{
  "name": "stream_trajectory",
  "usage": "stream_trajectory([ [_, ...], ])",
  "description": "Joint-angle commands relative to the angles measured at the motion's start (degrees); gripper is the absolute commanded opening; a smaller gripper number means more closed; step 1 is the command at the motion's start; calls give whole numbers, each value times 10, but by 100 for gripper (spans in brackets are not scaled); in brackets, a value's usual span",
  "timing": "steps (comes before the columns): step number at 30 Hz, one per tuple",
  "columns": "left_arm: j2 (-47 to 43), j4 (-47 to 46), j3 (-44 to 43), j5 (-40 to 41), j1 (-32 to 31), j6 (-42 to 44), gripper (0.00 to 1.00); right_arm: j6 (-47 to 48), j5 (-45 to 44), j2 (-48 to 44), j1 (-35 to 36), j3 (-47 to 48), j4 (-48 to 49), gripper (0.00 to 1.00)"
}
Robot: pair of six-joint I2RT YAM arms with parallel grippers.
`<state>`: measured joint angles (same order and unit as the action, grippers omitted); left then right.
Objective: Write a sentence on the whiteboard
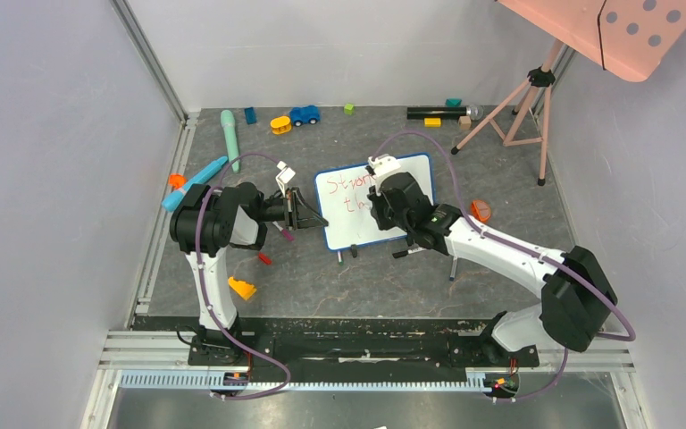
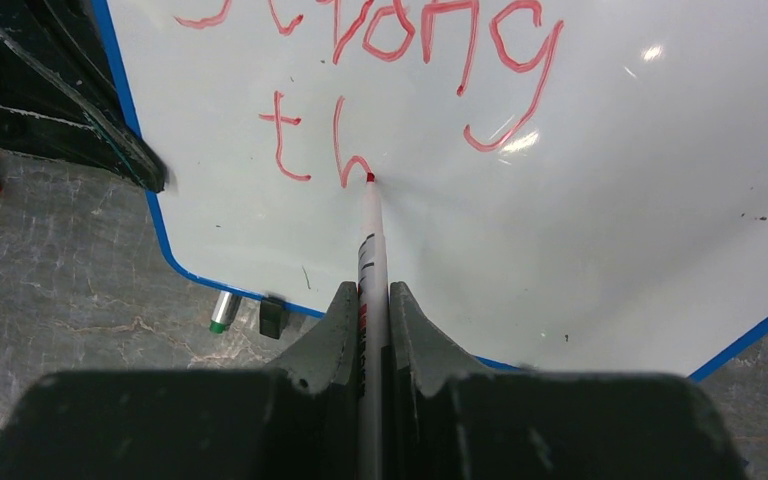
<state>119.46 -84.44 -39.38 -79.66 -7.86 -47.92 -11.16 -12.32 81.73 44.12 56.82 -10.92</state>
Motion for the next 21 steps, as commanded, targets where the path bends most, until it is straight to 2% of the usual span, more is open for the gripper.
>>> stream_trajectory([
  [1, -8, -48, -1, -19, -6, -8, 2, -9, -13, -7, -10, -21, 4, 0],
  [13, -11, -48, 1, -19, -6, -6, 2, -11, -4, -16, -10, -18, -4, 0],
  [21, -13, -48, 3, -19, -6, -5, 2, 3, 13, -36, -10, 21, -7, 0],
])
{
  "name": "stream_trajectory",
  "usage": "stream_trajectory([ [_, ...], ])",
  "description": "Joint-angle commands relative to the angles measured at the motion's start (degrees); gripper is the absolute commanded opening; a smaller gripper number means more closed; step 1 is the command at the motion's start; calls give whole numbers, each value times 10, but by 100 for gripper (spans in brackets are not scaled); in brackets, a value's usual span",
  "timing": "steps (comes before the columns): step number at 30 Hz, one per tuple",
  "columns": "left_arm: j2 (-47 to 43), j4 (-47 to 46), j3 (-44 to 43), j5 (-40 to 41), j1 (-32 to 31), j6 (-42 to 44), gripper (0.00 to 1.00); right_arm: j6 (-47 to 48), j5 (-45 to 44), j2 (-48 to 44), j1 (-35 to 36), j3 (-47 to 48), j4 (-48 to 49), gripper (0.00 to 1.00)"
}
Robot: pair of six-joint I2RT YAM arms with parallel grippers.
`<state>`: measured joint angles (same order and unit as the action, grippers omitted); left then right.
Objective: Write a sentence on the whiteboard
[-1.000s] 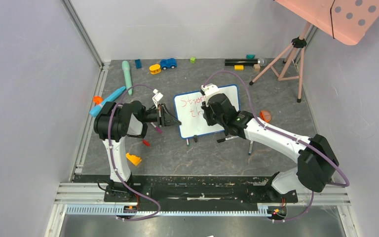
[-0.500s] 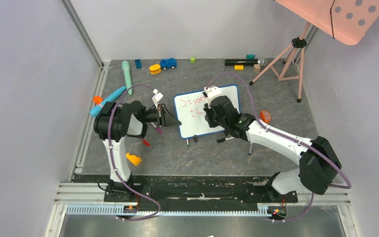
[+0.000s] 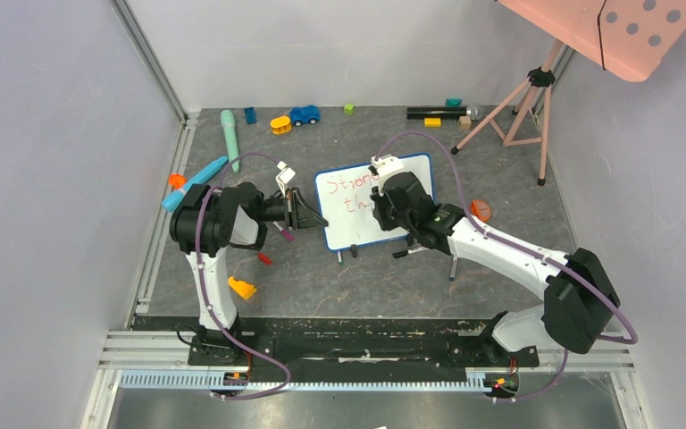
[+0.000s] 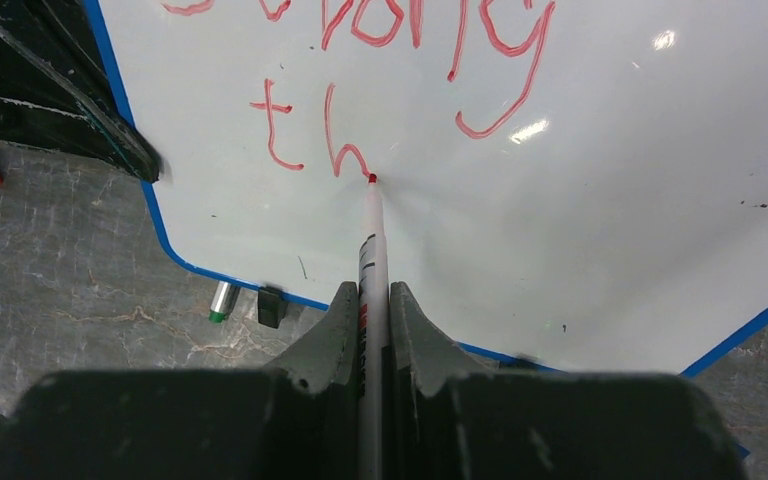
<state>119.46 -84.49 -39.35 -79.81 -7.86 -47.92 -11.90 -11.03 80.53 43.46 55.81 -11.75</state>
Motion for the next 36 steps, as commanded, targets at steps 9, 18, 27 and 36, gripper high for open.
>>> stream_trajectory([
  [9, -12, -47, 2, -18, -6, -6, 2, 14, -4, -22, -10, 43, -2, 0],
  [18, -12, -47, 1, -18, -7, -5, 2, 19, -10, -7, -12, 45, 2, 0],
  [27, -14, -47, 3, -19, -8, -4, 2, 24, -7, 10, -12, 43, 7, 0],
  [36, -12, -47, 2, -18, -8, -4, 2, 20, -37, 10, -15, 41, -3, 0],
])
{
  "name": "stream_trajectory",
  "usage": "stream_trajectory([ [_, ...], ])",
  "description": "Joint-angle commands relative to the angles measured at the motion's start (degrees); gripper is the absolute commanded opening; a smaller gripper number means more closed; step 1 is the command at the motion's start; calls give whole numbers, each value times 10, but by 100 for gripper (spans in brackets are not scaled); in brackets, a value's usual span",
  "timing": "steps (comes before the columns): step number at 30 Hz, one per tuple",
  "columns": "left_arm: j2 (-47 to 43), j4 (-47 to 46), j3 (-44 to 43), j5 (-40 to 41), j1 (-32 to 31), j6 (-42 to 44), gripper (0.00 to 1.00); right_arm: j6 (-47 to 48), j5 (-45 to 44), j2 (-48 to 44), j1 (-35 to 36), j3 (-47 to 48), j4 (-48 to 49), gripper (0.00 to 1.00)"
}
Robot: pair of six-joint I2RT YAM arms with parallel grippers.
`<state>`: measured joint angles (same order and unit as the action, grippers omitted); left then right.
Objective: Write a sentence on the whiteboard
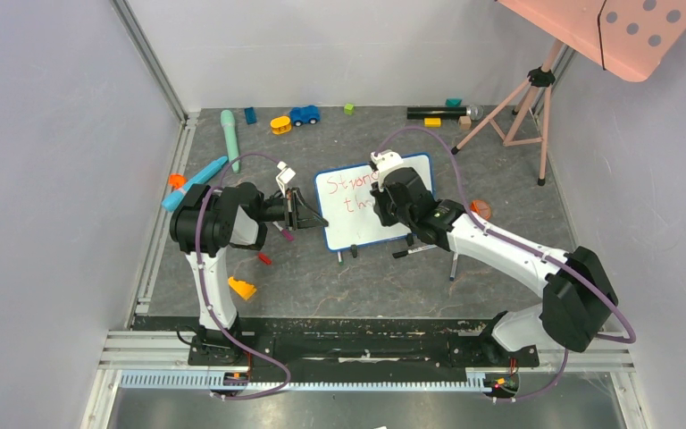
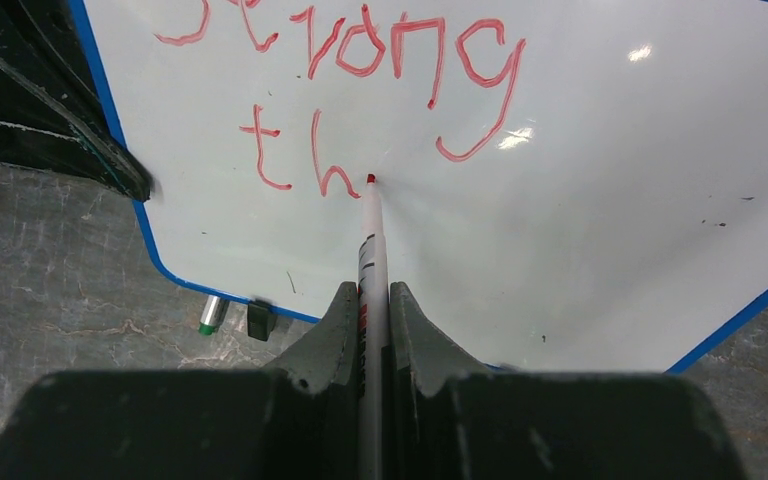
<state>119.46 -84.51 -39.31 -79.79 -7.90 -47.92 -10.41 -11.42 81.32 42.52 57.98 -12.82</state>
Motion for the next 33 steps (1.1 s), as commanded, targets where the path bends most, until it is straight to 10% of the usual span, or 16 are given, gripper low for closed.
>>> stream_trajectory([
  [1, -12, -47, 2, -19, -7, -4, 2, 4, -36, 3, -8, 22, 6, 0],
  [33, -8, -47, -5, -19, -7, -8, 2, -17, 0, -7, -18, -23, 17, 0],
])
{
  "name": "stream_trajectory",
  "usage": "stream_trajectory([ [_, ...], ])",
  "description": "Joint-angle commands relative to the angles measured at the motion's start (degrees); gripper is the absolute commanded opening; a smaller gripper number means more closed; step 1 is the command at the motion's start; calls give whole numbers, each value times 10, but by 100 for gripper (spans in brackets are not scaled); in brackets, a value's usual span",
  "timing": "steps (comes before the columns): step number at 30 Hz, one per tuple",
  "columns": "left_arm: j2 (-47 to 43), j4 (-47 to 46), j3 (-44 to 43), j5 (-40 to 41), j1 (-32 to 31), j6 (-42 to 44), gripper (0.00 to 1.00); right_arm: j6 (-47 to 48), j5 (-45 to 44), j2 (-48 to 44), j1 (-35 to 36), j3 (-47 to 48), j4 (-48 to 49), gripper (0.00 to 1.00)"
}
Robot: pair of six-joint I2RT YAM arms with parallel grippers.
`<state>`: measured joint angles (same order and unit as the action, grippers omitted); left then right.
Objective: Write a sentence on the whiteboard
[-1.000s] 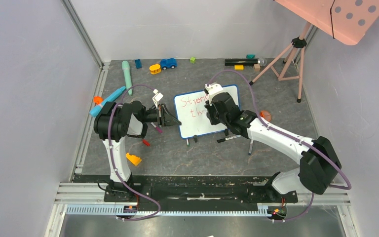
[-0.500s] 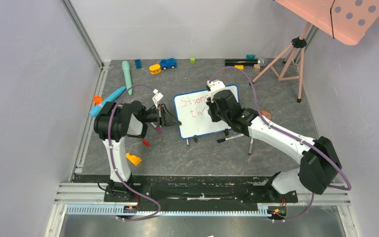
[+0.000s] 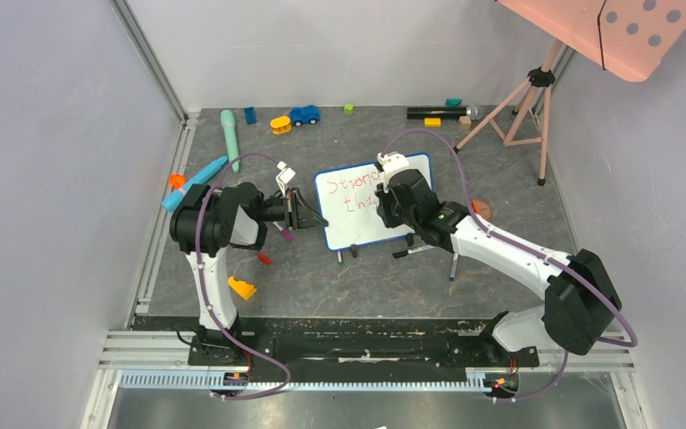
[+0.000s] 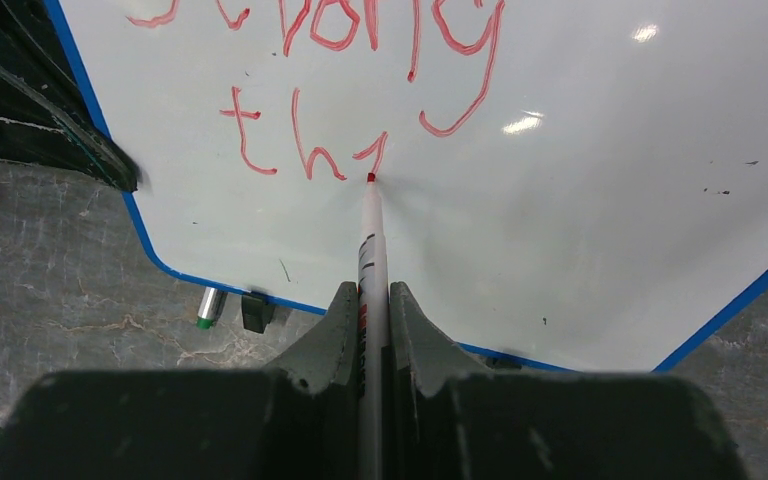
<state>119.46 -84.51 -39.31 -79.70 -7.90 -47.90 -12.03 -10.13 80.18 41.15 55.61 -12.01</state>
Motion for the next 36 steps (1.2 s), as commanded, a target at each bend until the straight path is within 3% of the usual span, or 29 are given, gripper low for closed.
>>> stream_trajectory([
  [1, -9, -47, -4, -20, -7, -8, 2, 1, -15, 5, -5, 5, 8, 0],
  [24, -8, -47, -5, -22, -7, -9, 2, 15, -24, 18, -27, 54, -3, 0],
  [36, -1, -47, -11, -24, -7, -14, 2, 8, -3, -27, -28, 44, -6, 0],
])
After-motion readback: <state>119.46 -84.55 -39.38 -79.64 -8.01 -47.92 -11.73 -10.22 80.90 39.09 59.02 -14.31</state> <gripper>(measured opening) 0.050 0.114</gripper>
